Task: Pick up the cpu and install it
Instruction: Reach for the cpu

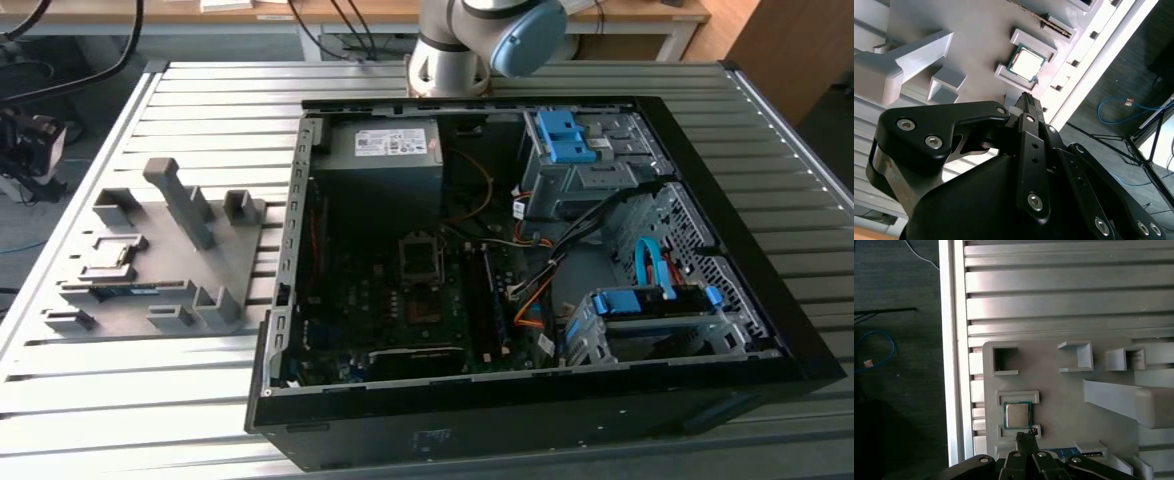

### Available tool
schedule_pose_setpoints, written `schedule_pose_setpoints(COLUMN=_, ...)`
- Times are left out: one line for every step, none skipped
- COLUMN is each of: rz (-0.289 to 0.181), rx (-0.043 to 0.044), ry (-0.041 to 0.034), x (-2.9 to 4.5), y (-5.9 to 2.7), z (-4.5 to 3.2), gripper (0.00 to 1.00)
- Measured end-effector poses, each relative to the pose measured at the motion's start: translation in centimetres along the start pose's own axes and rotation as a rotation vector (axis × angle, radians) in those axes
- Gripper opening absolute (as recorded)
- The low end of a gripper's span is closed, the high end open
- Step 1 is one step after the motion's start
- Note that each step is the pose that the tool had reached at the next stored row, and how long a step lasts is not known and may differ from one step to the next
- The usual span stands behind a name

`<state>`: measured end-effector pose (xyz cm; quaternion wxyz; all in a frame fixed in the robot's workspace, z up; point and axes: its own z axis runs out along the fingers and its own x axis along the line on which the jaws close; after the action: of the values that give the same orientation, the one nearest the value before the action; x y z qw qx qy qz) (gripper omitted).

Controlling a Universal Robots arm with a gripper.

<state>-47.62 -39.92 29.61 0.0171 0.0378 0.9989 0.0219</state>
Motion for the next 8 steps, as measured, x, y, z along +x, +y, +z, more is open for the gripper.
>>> schedule_pose_setpoints(rz=0.000, rx=0.0000, ry=0.0000, x=0.01, y=-0.01, z=0.17, gripper=0.10)
schedule_pose_setpoints(rz=0.000, rx=0.0000, ry=-0.0001, x=0.01, y=-0.01, z=0.36, gripper=0.10)
schedule_pose_setpoints(rz=0.000, rx=-0.0001, ry=-0.0001, x=0.02, y=-0.02, z=0.54, gripper=0.10)
schedule_pose_setpoints(rz=0.000, rx=0.0000, ry=-0.0001, x=0.02, y=-0.03, z=0.73, gripper=0.10)
schedule_pose_setpoints(rz=0.000, rx=0.0000, ry=-0.0001, x=0.03, y=-0.04, z=0.91, gripper=0.10)
schedule_pose_setpoints(rz=0.000, rx=-0.0001, ry=-0.0001, x=0.04, y=-0.05, z=1.10, gripper=0.10)
schedule_pose_setpoints(rz=0.000, rx=-0.0001, ry=-0.0001, x=0.04, y=-0.05, z=1.27, gripper=0.10)
schedule_pose_setpoints(rz=0.000, rx=0.0000, ry=-0.0001, x=0.05, y=-0.06, z=1.45, gripper=0.10)
